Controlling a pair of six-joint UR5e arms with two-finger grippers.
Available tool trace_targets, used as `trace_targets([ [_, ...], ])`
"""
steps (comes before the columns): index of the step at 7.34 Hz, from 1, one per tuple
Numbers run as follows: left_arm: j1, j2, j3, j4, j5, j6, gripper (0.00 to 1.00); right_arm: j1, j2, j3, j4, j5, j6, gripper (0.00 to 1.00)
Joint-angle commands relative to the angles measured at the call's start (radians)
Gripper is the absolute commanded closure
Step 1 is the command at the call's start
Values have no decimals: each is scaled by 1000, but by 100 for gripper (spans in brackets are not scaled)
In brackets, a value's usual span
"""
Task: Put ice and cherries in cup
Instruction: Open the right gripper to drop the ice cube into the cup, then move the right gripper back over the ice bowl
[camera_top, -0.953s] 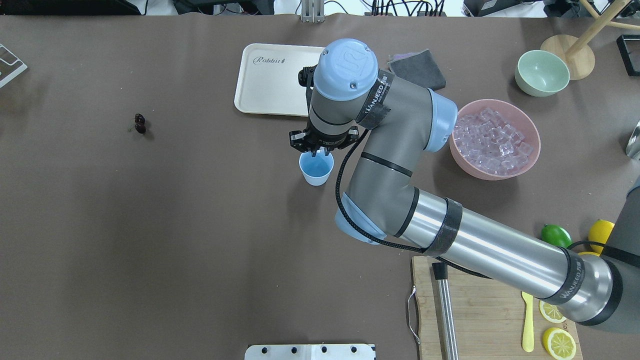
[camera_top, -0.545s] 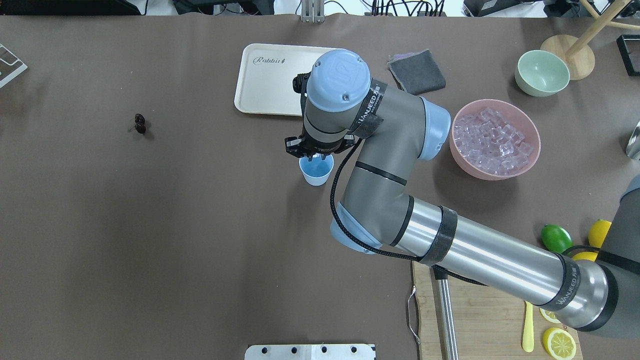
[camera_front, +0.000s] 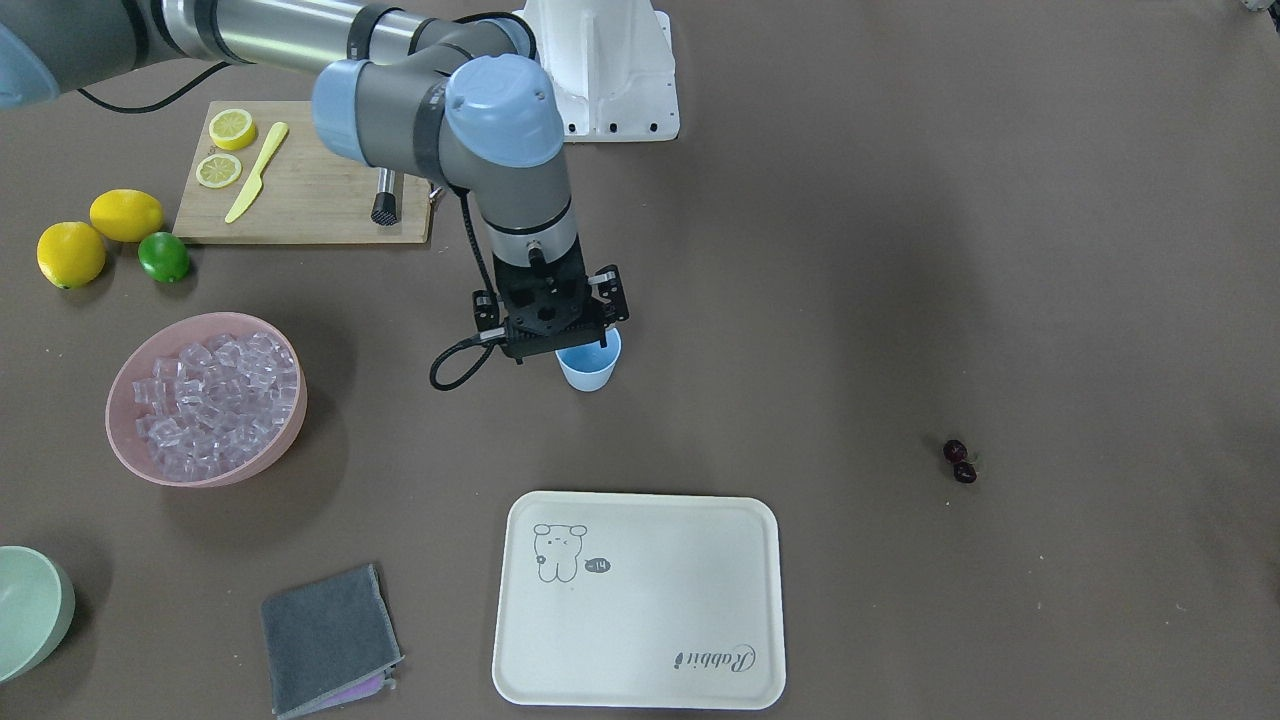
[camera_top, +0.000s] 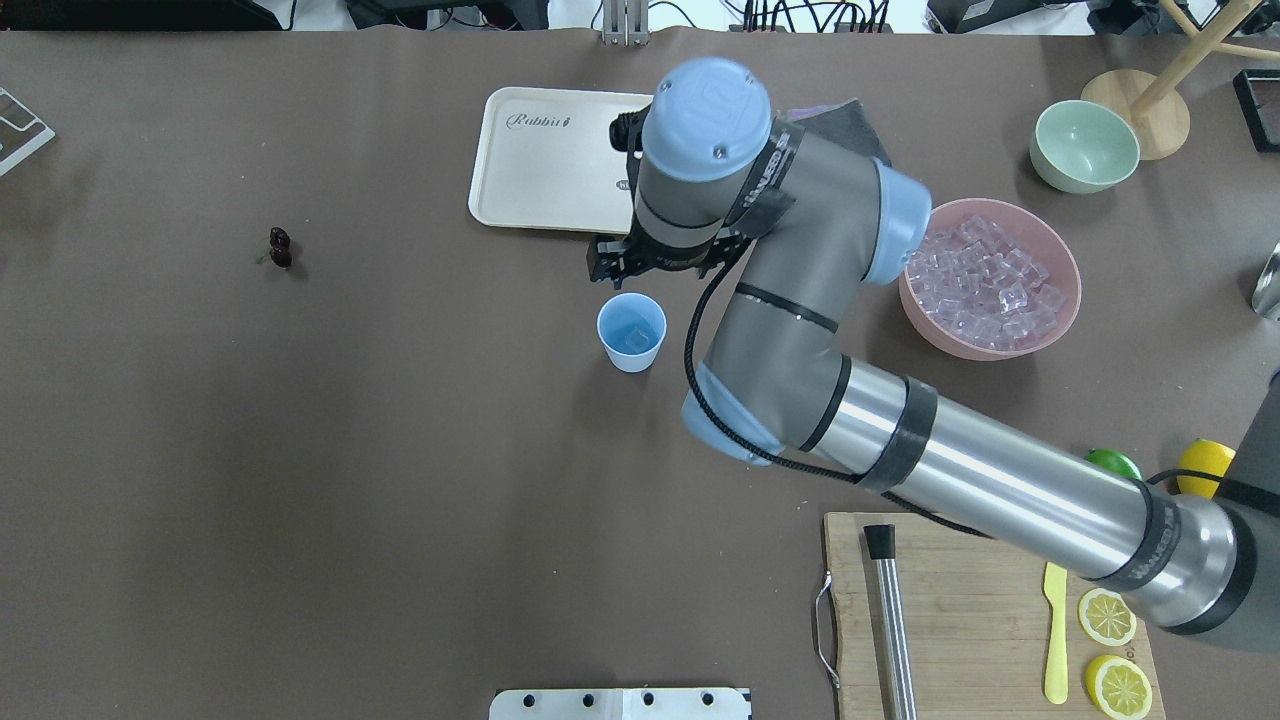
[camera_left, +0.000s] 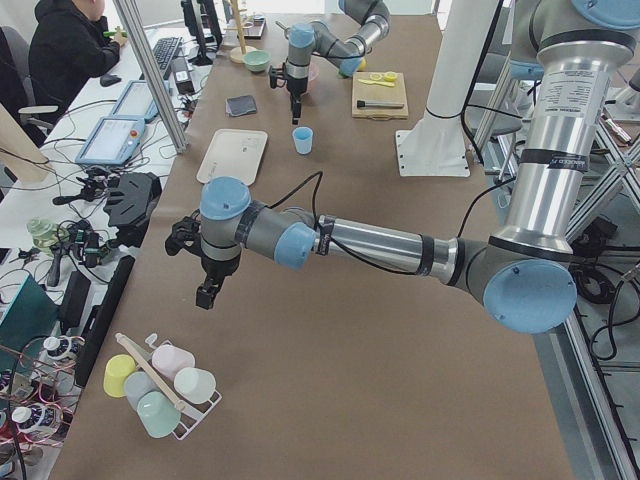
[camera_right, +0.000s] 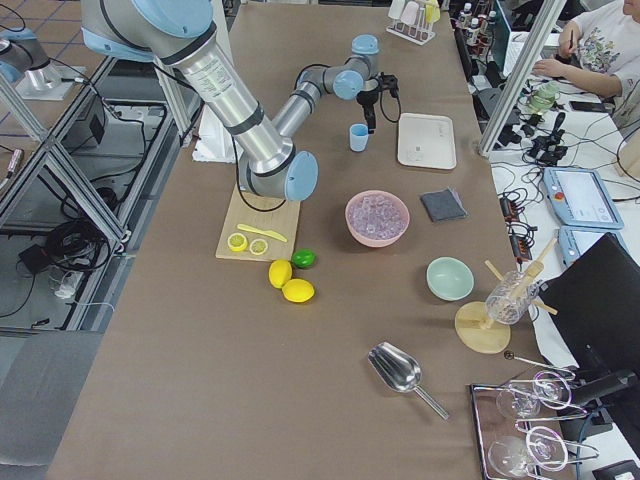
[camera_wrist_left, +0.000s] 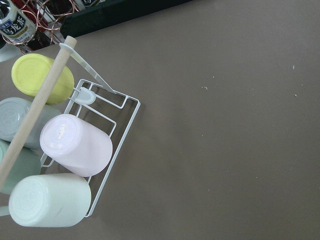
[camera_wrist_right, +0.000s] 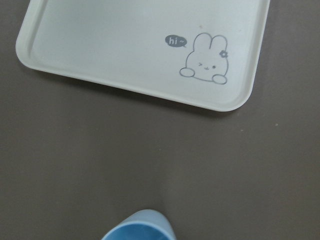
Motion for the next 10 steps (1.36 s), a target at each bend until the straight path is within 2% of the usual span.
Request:
trace_targets([
  [1, 9, -1, 3, 0, 0, -7, 2, 150, -96, 65, -130, 97, -262, 9],
  [2, 15, -1, 5, 0, 0, -13, 2, 208, -196, 141, -145, 110, -360, 9],
  [3, 18, -1, 4, 0, 0, -15, 2, 261, -323, 206, -136, 155, -367, 9],
  [4, 18, -1, -4, 0, -1, -23, 2, 301, -426, 253, -129, 162, -370, 18],
  [5, 20, -2, -6, 0, -1, -36, 2, 337, -521, 309, -101, 163, -372, 17],
  [6, 26, -10, -4, 0, 0, -38, 2, 336, -575, 294, -44, 153, -367, 14],
  [8, 32, -10, -7, 0, 0, -40, 2, 307, -583, 257, 65, 139, -358, 15],
  [10, 32, -10, -6, 0, 0, -40, 2, 279, -576, 226, 68, 131, -367, 15],
])
